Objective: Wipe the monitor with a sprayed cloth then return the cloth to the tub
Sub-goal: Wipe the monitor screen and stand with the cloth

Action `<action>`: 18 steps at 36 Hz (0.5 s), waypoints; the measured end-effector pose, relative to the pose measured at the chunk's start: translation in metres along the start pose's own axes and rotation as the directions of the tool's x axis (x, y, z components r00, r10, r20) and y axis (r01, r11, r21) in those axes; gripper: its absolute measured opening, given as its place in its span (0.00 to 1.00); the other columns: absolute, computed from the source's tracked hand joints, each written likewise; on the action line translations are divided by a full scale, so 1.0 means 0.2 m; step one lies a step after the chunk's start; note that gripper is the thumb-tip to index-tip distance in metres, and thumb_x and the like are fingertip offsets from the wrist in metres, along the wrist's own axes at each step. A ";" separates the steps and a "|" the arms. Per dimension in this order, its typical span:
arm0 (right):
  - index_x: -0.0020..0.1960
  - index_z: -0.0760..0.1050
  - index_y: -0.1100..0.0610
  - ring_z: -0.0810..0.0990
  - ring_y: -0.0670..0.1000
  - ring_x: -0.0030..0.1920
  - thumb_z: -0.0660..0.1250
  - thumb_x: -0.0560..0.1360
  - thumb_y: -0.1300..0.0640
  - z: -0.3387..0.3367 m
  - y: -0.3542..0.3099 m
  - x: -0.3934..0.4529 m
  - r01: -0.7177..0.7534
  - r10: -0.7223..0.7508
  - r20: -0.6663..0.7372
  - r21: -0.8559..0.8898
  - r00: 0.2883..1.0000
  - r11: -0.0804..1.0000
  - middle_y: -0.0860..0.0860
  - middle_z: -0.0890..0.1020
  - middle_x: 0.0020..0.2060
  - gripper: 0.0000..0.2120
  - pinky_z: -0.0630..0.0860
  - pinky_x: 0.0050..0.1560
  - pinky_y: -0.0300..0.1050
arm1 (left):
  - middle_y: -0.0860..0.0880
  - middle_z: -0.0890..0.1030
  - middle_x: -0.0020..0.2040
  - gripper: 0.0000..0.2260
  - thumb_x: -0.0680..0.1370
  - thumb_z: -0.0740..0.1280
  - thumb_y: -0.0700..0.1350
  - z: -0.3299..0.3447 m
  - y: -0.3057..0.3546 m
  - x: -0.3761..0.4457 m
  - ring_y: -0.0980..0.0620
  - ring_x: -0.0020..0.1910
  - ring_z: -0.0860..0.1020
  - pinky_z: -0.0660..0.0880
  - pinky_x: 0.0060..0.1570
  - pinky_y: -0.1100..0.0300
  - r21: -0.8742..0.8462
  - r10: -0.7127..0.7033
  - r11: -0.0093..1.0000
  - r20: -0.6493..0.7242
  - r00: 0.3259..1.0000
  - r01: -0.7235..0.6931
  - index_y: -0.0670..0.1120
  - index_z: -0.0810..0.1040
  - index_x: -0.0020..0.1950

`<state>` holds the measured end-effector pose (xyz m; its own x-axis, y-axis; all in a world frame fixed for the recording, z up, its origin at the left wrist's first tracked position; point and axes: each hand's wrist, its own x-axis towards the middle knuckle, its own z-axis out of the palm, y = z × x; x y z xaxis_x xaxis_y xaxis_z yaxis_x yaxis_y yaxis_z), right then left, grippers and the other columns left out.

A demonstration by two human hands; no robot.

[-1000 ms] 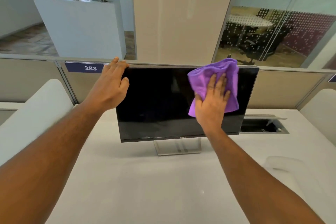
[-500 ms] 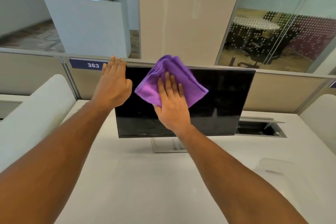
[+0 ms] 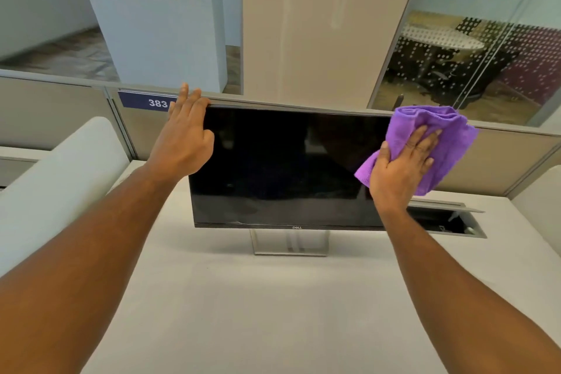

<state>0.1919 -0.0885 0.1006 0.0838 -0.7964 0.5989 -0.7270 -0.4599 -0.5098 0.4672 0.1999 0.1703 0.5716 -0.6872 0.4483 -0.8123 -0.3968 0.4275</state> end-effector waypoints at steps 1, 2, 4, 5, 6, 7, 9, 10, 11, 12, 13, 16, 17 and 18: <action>0.84 0.41 0.58 0.49 0.62 0.83 0.46 0.84 0.38 0.00 0.00 -0.01 -0.015 0.016 -0.005 0.006 1.000 1.000 0.60 0.49 0.83 0.37 0.53 0.81 0.63 | 0.46 0.49 0.84 0.29 0.80 0.56 0.38 0.00 0.00 0.00 0.51 0.82 0.40 0.42 0.79 0.48 -0.001 -0.002 1.000 -0.001 1.000 0.002 0.44 0.56 0.82; 0.84 0.42 0.59 0.50 0.62 0.83 0.46 0.84 0.38 0.01 -0.01 -0.03 -0.026 0.026 -0.010 0.012 1.000 1.000 0.60 0.49 0.83 0.37 0.53 0.81 0.62 | 0.46 0.49 0.84 0.29 0.80 0.56 0.38 0.01 0.01 0.00 0.51 0.82 0.40 0.42 0.80 0.48 0.000 -0.004 1.000 -0.002 1.000 0.004 0.44 0.56 0.82; 0.83 0.42 0.60 0.50 0.63 0.82 0.47 0.84 0.38 0.03 -0.05 -0.07 -0.030 0.030 -0.017 0.020 0.999 0.999 0.62 0.49 0.83 0.37 0.54 0.81 0.62 | 0.46 0.50 0.84 0.28 0.80 0.56 0.39 0.01 0.01 0.00 0.51 0.82 0.40 0.42 0.79 0.48 0.001 -0.007 1.000 -0.007 1.000 0.007 0.44 0.56 0.81; 0.83 0.41 0.61 0.50 0.64 0.82 0.48 0.84 0.39 0.04 -0.08 -0.10 -0.018 0.018 -0.013 0.012 1.000 1.000 0.63 0.49 0.83 0.37 0.55 0.81 0.62 | 0.46 0.50 0.84 0.29 0.80 0.56 0.39 0.01 0.01 0.00 0.50 0.82 0.40 0.41 0.79 0.49 0.002 -0.009 1.000 -0.008 1.000 0.009 0.44 0.56 0.82; 0.83 0.41 0.61 0.50 0.64 0.82 0.48 0.84 0.39 0.06 -0.10 -0.14 0.010 -0.010 -0.006 -0.004 1.000 1.000 0.64 0.49 0.82 0.37 0.56 0.80 0.63 | 0.46 0.50 0.84 0.29 0.80 0.56 0.39 0.01 0.01 0.00 0.50 0.82 0.40 0.41 0.79 0.49 0.002 -0.010 1.000 -0.008 1.000 0.010 0.44 0.56 0.81; 0.83 0.42 0.61 0.51 0.65 0.82 0.49 0.84 0.40 0.08 -0.14 -0.18 0.059 -0.059 0.007 -0.026 0.998 0.998 0.65 0.50 0.82 0.37 0.57 0.80 0.63 | 0.45 0.50 0.84 0.29 0.80 0.56 0.39 0.01 0.01 0.00 0.50 0.82 0.40 0.41 0.79 0.49 0.004 -0.010 1.000 -0.009 1.000 0.010 0.44 0.56 0.81; 0.83 0.43 0.62 0.52 0.67 0.81 0.51 0.83 0.41 0.13 -0.19 -0.29 0.209 -0.207 0.050 -0.062 0.977 0.976 0.67 0.51 0.81 0.37 0.56 0.80 0.64 | 0.45 0.50 0.84 0.28 0.80 0.56 0.39 0.01 0.01 0.00 0.50 0.82 0.40 0.41 0.79 0.48 0.010 -0.011 1.000 -0.013 1.000 0.011 0.43 0.57 0.81; 0.83 0.44 0.62 0.51 0.67 0.81 0.52 0.82 0.43 0.16 -0.22 -0.35 0.304 -0.299 0.078 -0.065 0.951 0.950 0.67 0.51 0.81 0.38 0.54 0.80 0.64 | 0.45 0.50 0.84 0.28 0.80 0.56 0.39 0.01 0.01 0.00 0.50 0.82 0.39 0.41 0.79 0.48 0.012 -0.013 1.000 -0.014 1.000 0.013 0.43 0.57 0.81; 0.83 0.45 0.62 0.50 0.67 0.82 0.55 0.82 0.44 0.19 -0.24 -0.42 0.405 -0.398 0.104 -0.057 0.912 0.913 0.66 0.52 0.81 0.38 0.52 0.81 0.64 | 0.46 0.50 0.84 0.28 0.80 0.56 0.39 0.01 0.01 0.00 0.50 0.82 0.39 0.42 0.79 0.48 0.013 -0.013 1.000 -0.014 1.000 0.013 0.43 0.57 0.81; 0.83 0.45 0.61 0.49 0.65 0.82 0.57 0.82 0.47 0.22 -0.26 -0.48 0.502 -0.495 0.125 -0.039 0.860 0.864 0.65 0.51 0.82 0.38 0.51 0.81 0.63 | 0.46 0.50 0.84 0.28 0.80 0.57 0.39 0.01 0.01 0.00 0.50 0.82 0.39 0.42 0.79 0.47 0.013 -0.013 1.000 -0.013 1.000 0.013 0.43 0.57 0.81; 0.83 0.47 0.60 0.49 0.63 0.83 0.59 0.81 0.48 0.24 -0.27 -0.54 0.590 -0.582 0.142 -0.012 0.800 0.808 0.62 0.51 0.82 0.37 0.51 0.81 0.63 | 0.46 0.50 0.84 0.28 0.80 0.57 0.39 0.01 0.01 0.00 0.50 0.82 0.39 0.42 0.80 0.47 0.011 -0.012 1.000 -0.013 1.000 0.013 0.43 0.57 0.81; 0.84 0.50 0.56 0.51 0.58 0.83 0.61 0.81 0.50 0.29 -0.32 -0.64 0.757 -0.754 0.188 0.072 0.629 0.649 0.55 0.52 0.83 0.36 0.49 0.82 0.58 | 0.45 0.51 0.84 0.28 0.79 0.56 0.39 0.01 0.02 -0.01 0.50 0.82 0.40 0.43 0.80 0.46 0.003 -0.003 1.000 -0.018 1.000 0.003 0.42 0.59 0.80; 0.84 0.50 0.55 0.52 0.57 0.83 0.61 0.82 0.49 0.30 -0.34 -0.64 0.780 -0.779 0.197 0.090 0.596 0.620 0.54 0.52 0.84 0.35 0.48 0.82 0.57 | 0.45 0.51 0.84 0.28 0.79 0.56 0.39 0.01 0.02 -0.01 0.49 0.82 0.40 0.43 0.80 0.46 0.002 -0.001 1.000 -0.019 1.000 0.001 0.42 0.59 0.80; 0.84 0.51 0.54 0.54 0.57 0.83 0.61 0.82 0.48 0.29 -0.36 -0.62 0.791 -0.791 0.199 0.100 0.578 0.603 0.53 0.53 0.83 0.35 0.48 0.82 0.56 | 0.45 0.51 0.84 0.28 0.79 0.56 0.39 0.00 0.02 -0.01 0.50 0.82 0.39 0.43 0.80 0.46 0.001 -0.003 1.000 -0.018 1.000 0.003 0.43 0.59 0.80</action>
<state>0.2742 0.0213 0.0270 0.7592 -0.1743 0.6270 -0.3041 -0.9468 0.1050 0.4632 0.1996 0.1701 0.5758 -0.6750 0.4614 -0.8109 -0.3992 0.4278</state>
